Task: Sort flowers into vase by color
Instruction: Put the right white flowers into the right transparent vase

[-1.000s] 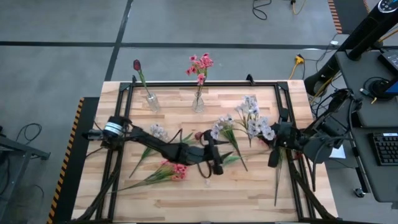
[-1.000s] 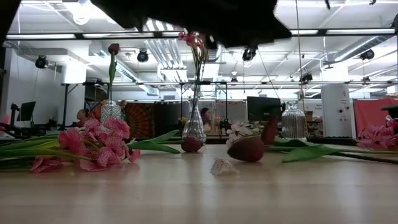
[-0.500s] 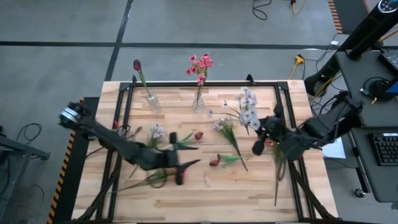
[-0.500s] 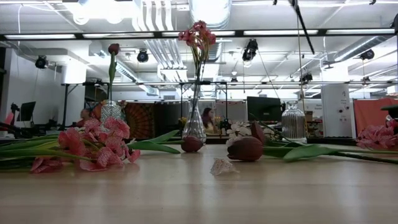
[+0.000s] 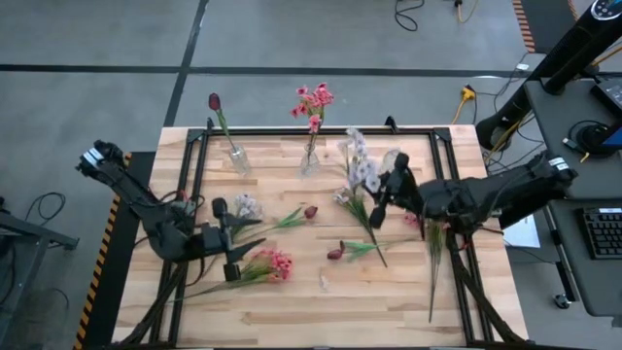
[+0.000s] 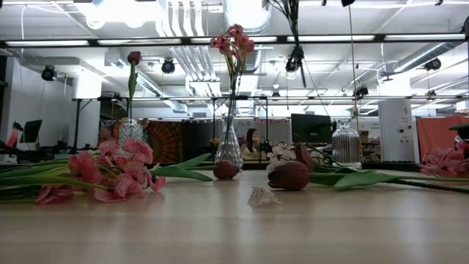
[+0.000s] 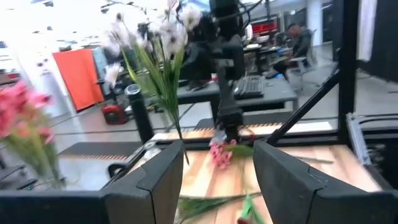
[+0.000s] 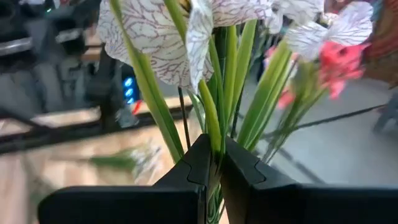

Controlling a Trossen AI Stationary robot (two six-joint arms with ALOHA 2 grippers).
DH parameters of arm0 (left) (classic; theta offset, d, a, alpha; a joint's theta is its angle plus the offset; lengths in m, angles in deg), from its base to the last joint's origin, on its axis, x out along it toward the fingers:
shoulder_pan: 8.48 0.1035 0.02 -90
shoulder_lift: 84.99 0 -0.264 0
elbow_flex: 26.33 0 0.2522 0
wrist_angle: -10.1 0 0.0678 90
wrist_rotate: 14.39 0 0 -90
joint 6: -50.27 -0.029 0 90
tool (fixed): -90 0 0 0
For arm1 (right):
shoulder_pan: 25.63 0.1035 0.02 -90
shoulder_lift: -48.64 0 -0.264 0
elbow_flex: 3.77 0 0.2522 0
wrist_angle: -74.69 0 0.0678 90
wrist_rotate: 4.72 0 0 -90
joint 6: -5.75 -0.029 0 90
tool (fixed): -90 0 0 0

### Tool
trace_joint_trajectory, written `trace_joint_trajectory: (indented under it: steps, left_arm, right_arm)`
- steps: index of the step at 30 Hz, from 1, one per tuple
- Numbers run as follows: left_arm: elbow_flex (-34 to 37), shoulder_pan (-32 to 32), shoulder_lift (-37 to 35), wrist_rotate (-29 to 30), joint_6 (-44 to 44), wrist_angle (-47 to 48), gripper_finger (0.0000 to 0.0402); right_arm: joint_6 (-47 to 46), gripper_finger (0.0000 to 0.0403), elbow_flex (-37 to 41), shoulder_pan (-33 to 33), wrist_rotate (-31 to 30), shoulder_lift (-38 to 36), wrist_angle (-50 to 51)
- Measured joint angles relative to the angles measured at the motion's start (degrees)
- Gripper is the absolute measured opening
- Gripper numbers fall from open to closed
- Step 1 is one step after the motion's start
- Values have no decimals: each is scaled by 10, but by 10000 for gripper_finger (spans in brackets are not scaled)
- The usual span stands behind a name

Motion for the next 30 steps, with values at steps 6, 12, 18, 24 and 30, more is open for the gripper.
trace_joint_trajectory:
  steps: [6, 12, 18, 24, 30]
  left_arm:
    - [29, -21, -35, 27, -6, 0, 178]
    - [30, -21, -49, 38, -29, 1, 178]
    - [30, -21, -46, 38, -35, 3, 178]
    - [30, -21, -46, 38, -35, 4, 178]
    - [30, -21, -46, 38, -35, 3, 178]
  right_arm:
    - [54, 17, 43, -86, 5, -44, -78]
    - [59, 17, 91, -178, -110, -118, -109]
    - [25, 17, 129, -236, -128, -179, -109]
    - [19, 17, 169, -264, -135, -198, -108]
    - [8, 17, 192, -274, -143, -192, -109]
